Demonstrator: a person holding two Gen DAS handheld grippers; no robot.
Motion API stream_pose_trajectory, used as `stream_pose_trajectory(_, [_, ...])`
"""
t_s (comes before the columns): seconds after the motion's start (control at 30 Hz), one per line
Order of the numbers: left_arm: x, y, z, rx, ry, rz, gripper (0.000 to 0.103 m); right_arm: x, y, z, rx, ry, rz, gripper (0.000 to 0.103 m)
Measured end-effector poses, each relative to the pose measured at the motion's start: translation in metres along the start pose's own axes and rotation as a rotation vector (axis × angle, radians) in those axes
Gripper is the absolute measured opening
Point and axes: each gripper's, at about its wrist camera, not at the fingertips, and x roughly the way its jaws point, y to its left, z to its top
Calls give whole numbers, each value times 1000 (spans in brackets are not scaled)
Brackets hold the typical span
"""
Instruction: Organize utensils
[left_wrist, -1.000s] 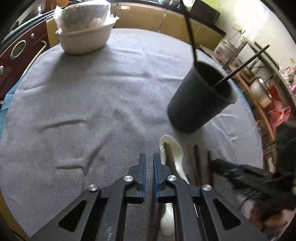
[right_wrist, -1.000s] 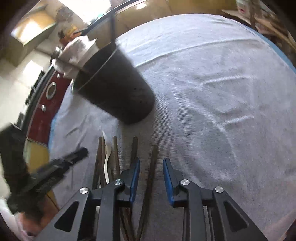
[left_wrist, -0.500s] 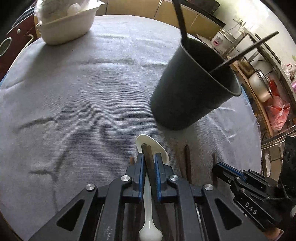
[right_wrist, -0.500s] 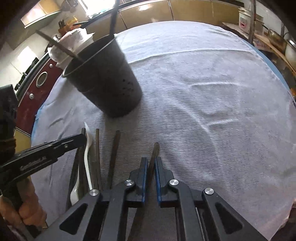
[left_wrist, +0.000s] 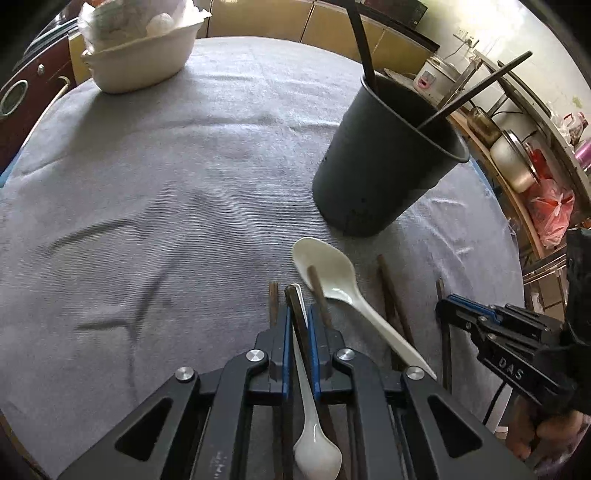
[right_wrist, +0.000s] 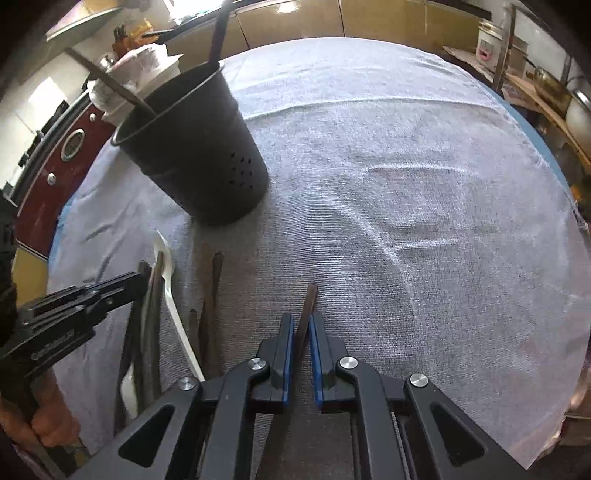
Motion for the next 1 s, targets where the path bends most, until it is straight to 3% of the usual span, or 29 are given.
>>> stream_pose_trajectory(0.23, [-26,16,-18,12,-19,20,10,3,0,-5,-26,-28,-1,12])
stream_pose_trajectory(0.37, [-43,26,-23,-19,-61,-3,10,5,4,-9,-38,-33,3,11])
stream_pose_trajectory(0.57, [-50,38,-23,-55,-71,24,10,-4,-10,-22,-46,-23,1,11])
stream_pose_trajectory(0.9, [-24,52,-26,-129,7,80,10,-10,-12,-32,-103,-12,-90,11])
stream_pose_trajectory(1.0, [-17,51,-24,-151,40,83,21,-8,-2,-31,-135,-2,-126,11])
